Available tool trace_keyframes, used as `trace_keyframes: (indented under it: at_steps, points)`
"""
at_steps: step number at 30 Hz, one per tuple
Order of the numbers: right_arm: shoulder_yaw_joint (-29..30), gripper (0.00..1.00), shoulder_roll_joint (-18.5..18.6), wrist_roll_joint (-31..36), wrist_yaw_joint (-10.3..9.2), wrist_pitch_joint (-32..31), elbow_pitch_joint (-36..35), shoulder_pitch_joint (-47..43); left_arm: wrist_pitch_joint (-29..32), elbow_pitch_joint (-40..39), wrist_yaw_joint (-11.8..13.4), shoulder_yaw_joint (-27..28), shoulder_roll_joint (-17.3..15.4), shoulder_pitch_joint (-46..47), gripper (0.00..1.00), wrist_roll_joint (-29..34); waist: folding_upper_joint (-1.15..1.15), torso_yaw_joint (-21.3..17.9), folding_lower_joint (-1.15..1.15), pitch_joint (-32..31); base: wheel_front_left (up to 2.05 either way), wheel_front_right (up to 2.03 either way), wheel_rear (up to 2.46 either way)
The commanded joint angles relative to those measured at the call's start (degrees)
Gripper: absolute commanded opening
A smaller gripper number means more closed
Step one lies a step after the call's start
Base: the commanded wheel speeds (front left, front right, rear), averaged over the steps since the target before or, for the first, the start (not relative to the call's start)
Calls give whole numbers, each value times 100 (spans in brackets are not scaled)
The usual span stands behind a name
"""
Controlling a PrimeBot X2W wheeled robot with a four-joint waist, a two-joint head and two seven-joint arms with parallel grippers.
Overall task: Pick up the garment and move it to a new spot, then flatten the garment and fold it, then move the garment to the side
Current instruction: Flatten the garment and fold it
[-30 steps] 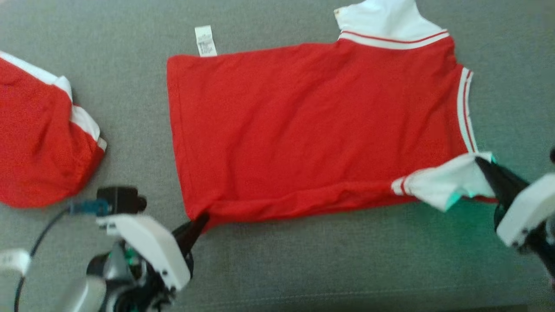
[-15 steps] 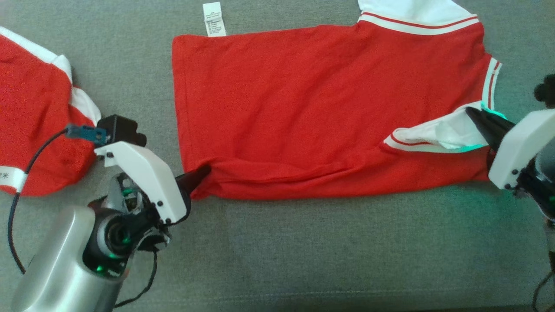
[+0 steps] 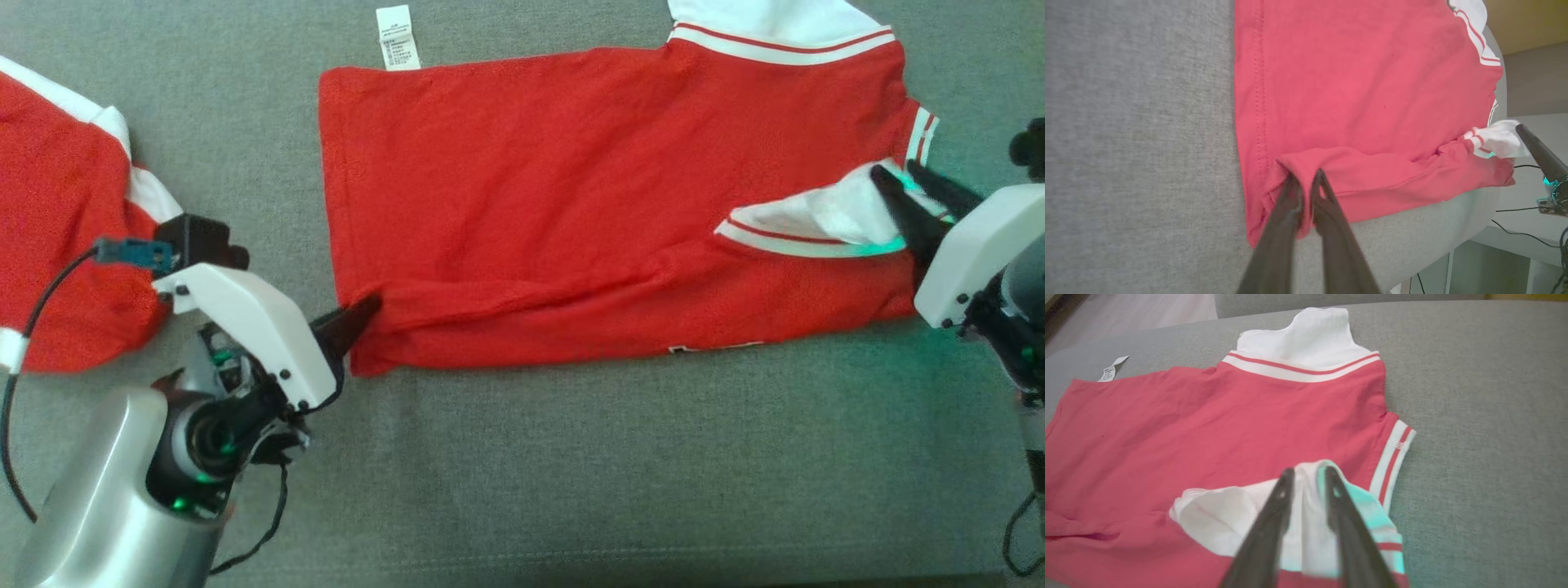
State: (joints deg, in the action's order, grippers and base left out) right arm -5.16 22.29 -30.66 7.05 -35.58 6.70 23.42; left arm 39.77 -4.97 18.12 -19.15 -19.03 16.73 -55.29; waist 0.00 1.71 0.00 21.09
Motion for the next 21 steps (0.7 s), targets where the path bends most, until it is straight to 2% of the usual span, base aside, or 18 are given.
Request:
trace_keyframes:
  at_steps: [1, 6, 10, 14, 21]
  points:
    - [-4, 100, 141, 86, 44, 125, -199, 78, -138, -173, -15, 346, -141, 105, 100, 99, 0, -19, 0, -31, 0, 0, 0]
    - [-32, 100, 342, 354, 44, 177, -433, -202, -488, -482, -39, 523, -170, -121, 100, 170, 0, -116, 0, -133, 0, 0, 0]
    - [-113, 100, 695, 440, 44, -269, -810, -768, -722, -980, -22, 472, -391, -615, 100, 497, 0, -205, 0, -144, 0, 0, 0]
    - [-77, 100, 1019, 422, 44, -693, -1015, -1197, -701, -1040, 3, 185, -682, -1042, 100, 905, 0, -225, 0, -24, 0, 0, 0]
    - [-7, 100, 965, 282, 44, -993, -1088, -1218, -747, -847, -3, 35, -710, -940, 100, 1116, 0, -218, 0, 147, 0, 0, 0]
